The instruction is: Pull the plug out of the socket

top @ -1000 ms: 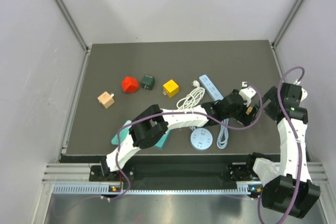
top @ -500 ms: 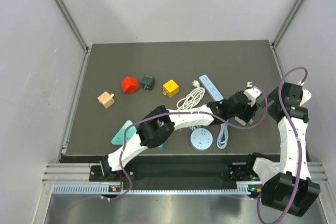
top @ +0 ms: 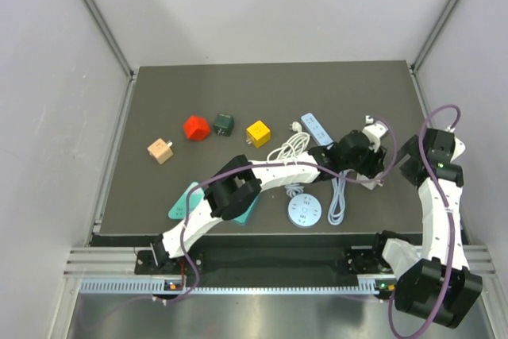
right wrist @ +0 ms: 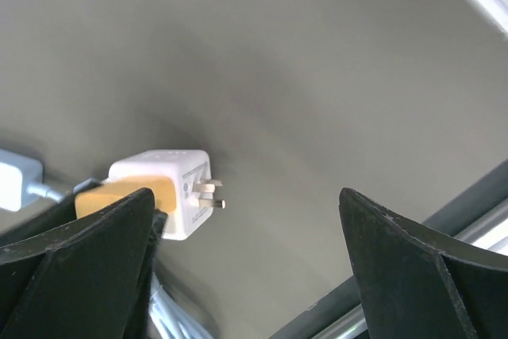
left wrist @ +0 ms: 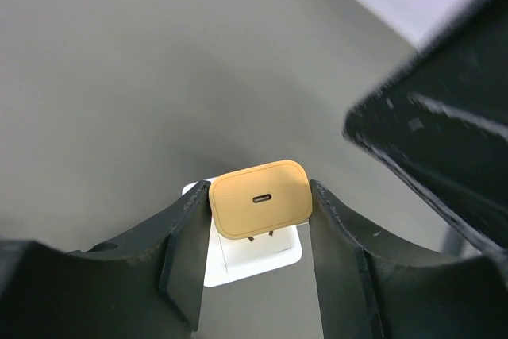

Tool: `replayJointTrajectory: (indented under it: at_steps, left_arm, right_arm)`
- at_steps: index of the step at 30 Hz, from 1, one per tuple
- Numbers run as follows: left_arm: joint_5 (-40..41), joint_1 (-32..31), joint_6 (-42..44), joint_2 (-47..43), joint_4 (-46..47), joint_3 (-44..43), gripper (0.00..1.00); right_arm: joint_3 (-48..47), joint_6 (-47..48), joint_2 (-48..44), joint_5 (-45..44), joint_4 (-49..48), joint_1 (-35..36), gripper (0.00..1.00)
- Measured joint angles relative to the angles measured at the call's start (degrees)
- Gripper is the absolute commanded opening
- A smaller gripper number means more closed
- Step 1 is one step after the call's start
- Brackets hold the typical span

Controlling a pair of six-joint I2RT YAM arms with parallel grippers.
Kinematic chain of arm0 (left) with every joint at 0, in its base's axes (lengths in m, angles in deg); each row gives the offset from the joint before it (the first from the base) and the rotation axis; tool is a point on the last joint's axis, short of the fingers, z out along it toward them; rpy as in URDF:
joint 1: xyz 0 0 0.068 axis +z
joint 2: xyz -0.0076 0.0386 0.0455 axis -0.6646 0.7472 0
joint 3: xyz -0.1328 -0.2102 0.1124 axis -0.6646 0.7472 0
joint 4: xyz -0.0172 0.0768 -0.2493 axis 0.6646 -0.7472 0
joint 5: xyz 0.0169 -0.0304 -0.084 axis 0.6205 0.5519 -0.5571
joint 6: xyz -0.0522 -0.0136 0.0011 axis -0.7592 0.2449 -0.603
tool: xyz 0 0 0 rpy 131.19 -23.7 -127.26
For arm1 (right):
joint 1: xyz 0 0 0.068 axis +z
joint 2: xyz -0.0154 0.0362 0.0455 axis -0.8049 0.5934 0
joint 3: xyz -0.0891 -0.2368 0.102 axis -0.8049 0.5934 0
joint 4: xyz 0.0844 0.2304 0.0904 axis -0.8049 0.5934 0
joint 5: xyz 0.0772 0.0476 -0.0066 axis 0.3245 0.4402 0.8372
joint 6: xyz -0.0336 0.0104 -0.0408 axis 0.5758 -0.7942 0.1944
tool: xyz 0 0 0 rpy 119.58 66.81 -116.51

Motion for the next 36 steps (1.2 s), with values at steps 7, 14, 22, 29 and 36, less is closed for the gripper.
replayJointTrajectory:
  at_steps: [7,14,22,29,36]
  left_arm:
    - [-9.7,5.3,-8.7,-0.7,0.9,1.4,0.00]
    - [-18.4,11.0,-20.0,-0.7,0.7,1.7,0.00]
    - [-24.7,15.5,-29.9,-0.7,2.8,2.0,0.00]
    - [-28.2,15.0,-36.7,-0.7,7.6,2.9,0.00]
    - [-29.0,14.5,-39.4,-0.7,10.4,3.7,0.00]
  right_arm:
    - [1.1,1.4,-0.4,7.7,-1.1,0.0,0.98]
    - [3.1,3.4,-5.0,15.6,-2.0,0.0,0.91]
    - [8.0,4.3,-6.1,25.9,-6.0,0.0,1.00]
    - [11.2,2.9,-4.2,31.4,-10.3,0.0,0.99]
    - [13.9,-0.1,-4.0,33.6,-15.3,0.1,1.00]
